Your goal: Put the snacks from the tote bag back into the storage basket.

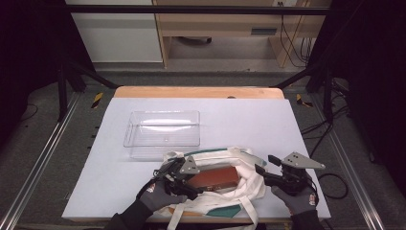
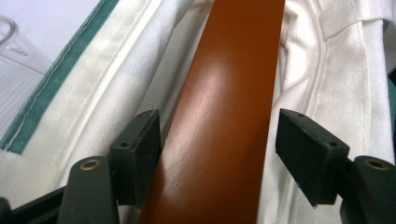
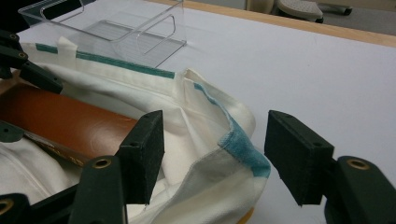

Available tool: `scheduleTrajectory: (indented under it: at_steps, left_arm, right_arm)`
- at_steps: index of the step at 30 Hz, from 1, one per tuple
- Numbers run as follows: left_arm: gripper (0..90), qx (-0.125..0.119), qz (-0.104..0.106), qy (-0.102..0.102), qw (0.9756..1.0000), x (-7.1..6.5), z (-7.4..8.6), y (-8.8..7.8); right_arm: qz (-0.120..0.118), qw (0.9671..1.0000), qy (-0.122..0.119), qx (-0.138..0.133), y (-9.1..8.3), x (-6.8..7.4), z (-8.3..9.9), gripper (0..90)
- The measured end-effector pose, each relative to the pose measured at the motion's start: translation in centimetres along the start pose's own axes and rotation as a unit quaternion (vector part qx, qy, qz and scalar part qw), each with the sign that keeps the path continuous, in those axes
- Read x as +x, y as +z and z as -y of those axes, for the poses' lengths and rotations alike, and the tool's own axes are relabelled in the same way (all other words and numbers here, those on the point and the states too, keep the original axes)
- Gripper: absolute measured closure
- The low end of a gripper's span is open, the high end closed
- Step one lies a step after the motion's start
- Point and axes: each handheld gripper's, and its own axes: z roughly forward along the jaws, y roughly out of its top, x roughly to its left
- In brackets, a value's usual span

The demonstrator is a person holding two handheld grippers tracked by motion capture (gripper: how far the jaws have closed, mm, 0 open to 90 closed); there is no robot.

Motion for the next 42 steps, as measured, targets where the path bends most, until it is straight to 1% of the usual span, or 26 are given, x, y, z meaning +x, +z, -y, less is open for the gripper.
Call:
scheduleTrajectory:
  at_steps: [3,5,6,7,10,13,14,15,16,21,22,25,26,32,36,39,40,42]
  left_arm:
    - [31.3,0.001,0.002,0.002,1.0,0.2,-0.1,0.2]
    - [32.3,0.011,0.004,0.011,0.9999,0.2,-0.2,0.9]
    - [32.4,0.018,0.0,0.015,0.9997,0.2,-0.3,1.2]
    - [33.1,0.022,0.001,0.018,0.9996,0.3,-0.3,1.5]
    - [33.0,0.022,0.005,0.016,0.9996,0.5,-0.4,1.8]
    - [33.8,0.023,0.011,0.018,0.9995,0.6,-0.4,1.8]
    - [34.0,0.029,0.014,0.018,0.9993,0.7,-0.6,1.9]
    - [34.2,0.029,0.014,0.018,0.9993,0.7,-0.6,1.9]
    - [34.4,0.035,0.015,0.026,0.9989,0.6,-0.7,2.2]
    - [35.2,0.043,0.013,0.033,0.9984,0.5,-0.8,2.8]
    - [35.9,0.045,0.014,0.04,0.9981,0.4,-0.8,2.8]
    - [38.0,0.045,0.013,0.043,0.998,0.3,-0.8,2.8]
    - [38.7,0.047,0.012,0.049,0.9976,0.2,-0.8,2.7]
    - [40.4,0.044,0.012,0.052,0.9976,0.1,-0.9,2.6]
    - [40.8,0.04,0.012,0.053,0.9977,0.0,-0.9,2.4]
    - [41.0,0.038,0.013,0.052,0.9978,0.0,-0.9,2.2]
    - [41.0,0.036,0.013,0.052,0.9979,0.1,-1.0,2.0]
    - [41.1,0.031,0.015,0.051,0.9981,0.1,-1.0,1.8]
  right_arm:
    - [0.0,1.0,0.0,0.002,0.0,0.0,0.0,38.1]
    - [0.001,1.0,-0.002,0.003,0.1,0.0,0.0,38.1]
    - [0.0,1.0,-0.002,0.003,0.2,0.1,0.0,38.1]
    - [0.0,1.0,-0.002,0.004,0.2,0.1,0.0,38.1]
    - [-0.001,1.0,-0.003,0.004,0.2,0.1,0.0,38.1]
    - [0.0,1.0,0.0,0.004,0.2,0.0,0.0,38.2]
    - [-0.001,1.0,-0.001,0.004,0.2,0.0,0.0,38.1]
    - [-0.001,1.0,-0.002,0.004,0.3,0.0,0.0,38.2]
    - [-0.001,1.0,-0.002,0.006,0.3,0.1,0.0,38.1]
    - [-0.001,1.0,-0.003,0.005,0.3,0.1,0.0,38.2]
    - [0.0,1.0,-0.004,0.005,0.3,0.1,0.0,38.2]
    - [-0.002,1.0,-0.002,0.005,0.2,0.1,0.0,38.2]
    - [-0.002,1.0,-0.001,0.005,0.2,0.1,0.0,38.2]
    - [-0.001,1.0,-0.001,0.004,0.2,0.0,0.1,38.2]
    - [0.003,1.0,0.001,-0.002,0.0,-0.1,0.0,37.8]
    - [0.007,0.9999,0.004,-0.007,-0.1,-0.2,0.0,36.4]
    - [0.013,0.9998,0.005,-0.014,-0.2,-0.5,-0.1,33.5]
    - [0.016,0.9997,0.008,-0.019,-0.4,-0.6,-0.1,30.6]
